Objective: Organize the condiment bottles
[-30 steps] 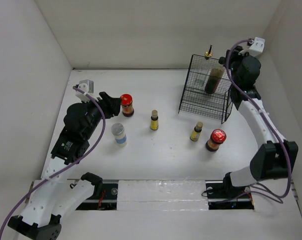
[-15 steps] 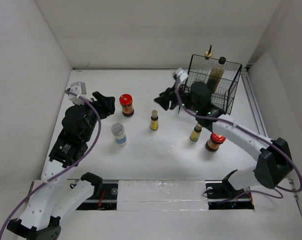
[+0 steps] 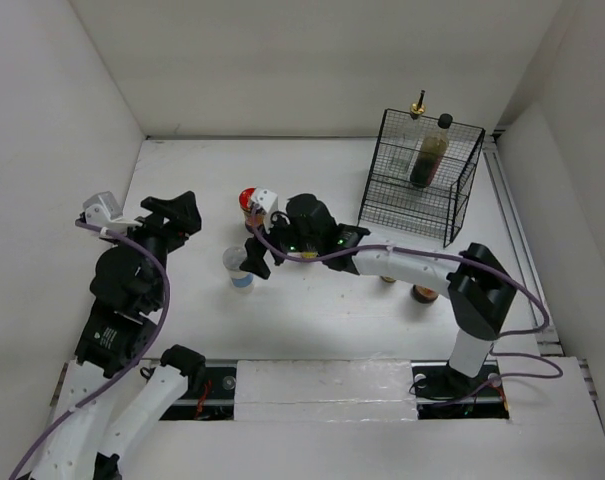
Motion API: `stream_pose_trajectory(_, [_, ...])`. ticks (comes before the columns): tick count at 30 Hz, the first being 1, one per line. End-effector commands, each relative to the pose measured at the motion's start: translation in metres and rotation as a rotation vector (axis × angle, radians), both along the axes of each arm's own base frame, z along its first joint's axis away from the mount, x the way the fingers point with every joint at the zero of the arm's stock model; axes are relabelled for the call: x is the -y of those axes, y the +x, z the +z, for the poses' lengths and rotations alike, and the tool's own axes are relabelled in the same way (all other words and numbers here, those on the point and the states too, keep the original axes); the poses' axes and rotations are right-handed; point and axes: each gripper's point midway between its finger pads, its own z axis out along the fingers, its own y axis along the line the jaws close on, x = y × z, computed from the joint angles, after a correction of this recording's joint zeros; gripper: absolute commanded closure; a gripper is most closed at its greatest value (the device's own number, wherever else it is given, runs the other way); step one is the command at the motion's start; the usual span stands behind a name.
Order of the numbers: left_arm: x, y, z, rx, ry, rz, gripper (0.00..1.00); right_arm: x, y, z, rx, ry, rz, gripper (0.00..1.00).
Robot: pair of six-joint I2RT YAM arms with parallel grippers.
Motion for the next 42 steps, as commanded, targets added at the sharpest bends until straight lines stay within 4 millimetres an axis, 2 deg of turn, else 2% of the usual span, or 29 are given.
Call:
stream_pose_trajectory(1, [0.005,0.009,-0.004,-0.015,0.014,-0.01,0.19,-0.02,0.003,0.008,0.044,-0.002,0.015,0.03])
stream_pose_trajectory(3, [0.007,0.009,-0.001,-0.006,0.02,-0.019,0.19,-0.034,-0.005,0.003,0.046,-0.024,0.04,0.03])
stream_pose_trajectory(5, [0.008,0.009,0.001,0.003,0.016,-0.028,0.19,-0.04,-0.007,-0.002,0.042,-0.038,0.041,0.03])
stream_pose_trajectory(9, [0.007,0.005,0.001,0.013,0.012,-0.028,0.19,-0.047,0.005,-0.015,0.043,-0.06,0.008,0.02])
stream_pose_trajectory(11, [0.007,0.005,0.001,0.013,0.012,-0.028,0.19,-0.05,0.011,-0.025,0.043,-0.079,-0.015,0.07])
stream_pose_trajectory(12, [0.007,0.005,0.001,0.013,0.012,-0.028,0.19,-0.053,0.013,-0.024,0.046,-0.075,-0.016,0.1])
stream_pose_trajectory(15, [0.006,0.003,0.003,0.021,0.009,-0.028,0.19,-0.06,0.016,-0.022,0.027,-0.043,-0.028,0.35])
stream_pose_trajectory(16, [0.006,0.003,0.003,0.022,0.009,-0.028,0.19,-0.061,0.016,-0.02,0.023,-0.033,-0.032,0.49])
stream_pose_trajectory(17, [0.006,0.004,0.001,0.022,0.009,-0.028,0.19,-0.061,0.016,-0.005,0.039,-0.005,-0.032,0.52])
stream_pose_trajectory(20, [0.007,0.003,0.003,0.022,0.009,-0.037,0.19,-0.054,0.023,0.021,0.079,0.054,-0.095,0.62])
stream_pose_trajectory(22, [0.008,0.004,0.002,0.023,0.009,-0.037,0.19,-0.038,0.024,0.063,0.111,0.125,-0.121,0.65])
stream_pose_trajectory(25, [0.009,0.004,0.002,0.023,0.019,-0.046,0.19,0.006,0.036,0.132,0.157,0.286,-0.172,0.66])
stream_pose_trajectory(26, [0.012,0.006,-0.003,0.006,0.026,-0.055,0.19,0.027,0.052,0.144,0.171,0.314,-0.214,0.66])
stream_pose_trajectory(27, [0.011,0.005,0.001,0.015,0.023,-0.055,0.19,0.044,0.06,0.148,0.173,0.326,-0.247,0.66])
stream_pose_trajectory(28, [0.011,0.005,0.004,0.023,0.019,-0.055,0.19,0.064,0.063,0.174,0.202,0.377,-0.276,0.66])
stream_pose_trajectory(29, [0.012,0.006,0.0,0.015,0.022,-0.055,0.19,0.08,0.072,0.179,0.216,0.383,-0.318,0.66])
stream_pose_trajectory(30, [0.012,0.006,0.0,0.015,0.023,-0.055,0.19,0.107,0.092,0.185,0.227,0.391,-0.398,0.66])
stream_pose_trajectory(31, [0.012,0.006,0.0,0.015,0.023,-0.055,0.19,0.127,0.096,0.191,0.227,0.408,-0.436,0.66])
stream_pose_trajectory(32, [0.014,0.006,0.0,0.015,0.023,-0.064,0.19,0.156,0.116,0.188,0.232,0.402,-0.509,0.66])
stream_pose_trajectory(33, [0.014,0.006,0.0,0.015,0.023,-0.064,0.19,0.172,0.122,0.197,0.244,0.418,-0.551,0.66])
stream_pose_trajectory(34, [0.012,0.003,0.002,0.025,0.019,-0.064,0.19,0.189,0.13,0.193,0.248,0.409,-0.595,0.66])
stream_pose_trajectory(35, [0.012,0.003,0.002,0.025,0.019,-0.064,0.19,0.207,0.132,0.204,0.268,0.437,-0.637,0.66])
stream_pose_trajectory(36, [0.012,0.003,0.002,0.025,0.019,-0.064,0.19,0.224,0.14,0.205,0.28,0.437,-0.693,0.66])
stream_pose_trajectory(37, [0.012,0.003,0.002,0.025,0.028,-0.064,0.19,0.25,0.151,0.21,0.302,0.438,-0.766,0.66])
stream_pose_trajectory(39, [0.012,0.002,0.006,0.033,0.025,-0.063,0.19,0.276,0.162,0.205,0.311,0.427,-0.856,0.66])
stream_pose_trajectory(40, [0.014,0.002,0.006,0.034,0.026,-0.077,0.19,0.298,0.171,0.205,0.323,0.421,-0.923,0.66])
stream_pose_trajectory(42, [0.016,0.003,0.003,0.033,0.027,-0.086,0.19,0.318,0.179,0.205,0.343,0.408,-0.988,0.66])
